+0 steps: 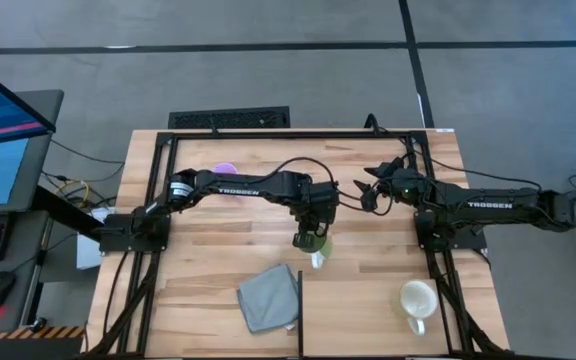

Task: Stack small to large cups/mugs on shelf
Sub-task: Put the green mug on the shelf

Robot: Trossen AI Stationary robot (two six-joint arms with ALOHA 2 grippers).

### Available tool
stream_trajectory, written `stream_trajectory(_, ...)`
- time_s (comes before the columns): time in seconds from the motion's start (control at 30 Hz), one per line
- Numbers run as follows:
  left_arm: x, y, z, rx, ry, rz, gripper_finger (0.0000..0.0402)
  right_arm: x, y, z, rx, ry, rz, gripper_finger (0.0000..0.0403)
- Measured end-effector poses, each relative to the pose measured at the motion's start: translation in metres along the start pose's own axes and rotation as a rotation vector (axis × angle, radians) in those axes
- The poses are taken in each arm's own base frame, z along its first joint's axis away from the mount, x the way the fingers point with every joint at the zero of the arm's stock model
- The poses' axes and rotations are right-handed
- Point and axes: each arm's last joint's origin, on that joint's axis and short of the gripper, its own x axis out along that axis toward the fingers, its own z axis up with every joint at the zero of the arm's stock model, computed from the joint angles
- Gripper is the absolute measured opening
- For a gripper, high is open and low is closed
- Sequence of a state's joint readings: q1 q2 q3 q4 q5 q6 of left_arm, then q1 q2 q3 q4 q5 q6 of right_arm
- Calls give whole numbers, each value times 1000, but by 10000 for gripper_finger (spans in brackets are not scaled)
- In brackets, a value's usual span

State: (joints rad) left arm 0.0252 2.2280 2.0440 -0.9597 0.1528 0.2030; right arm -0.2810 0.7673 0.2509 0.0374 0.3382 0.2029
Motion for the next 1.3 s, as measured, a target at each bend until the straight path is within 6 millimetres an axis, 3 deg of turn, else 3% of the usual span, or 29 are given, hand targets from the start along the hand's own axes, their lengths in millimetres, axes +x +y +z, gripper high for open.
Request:
stream_trajectory(0.2, 2, -1, 1, 21, -19, -23, 1, 0, 0, 0, -1, 2, 0, 292)
stream_trajectory(0.53, 24, 8, -4, 4, 27, -33, 1, 0, 0, -2, -7, 16, -6, 292)
stream_trajectory(1.3, 26, 6, -5, -7, 45, -61, 25, 0, -1, -3, -11, 28, -10, 292)
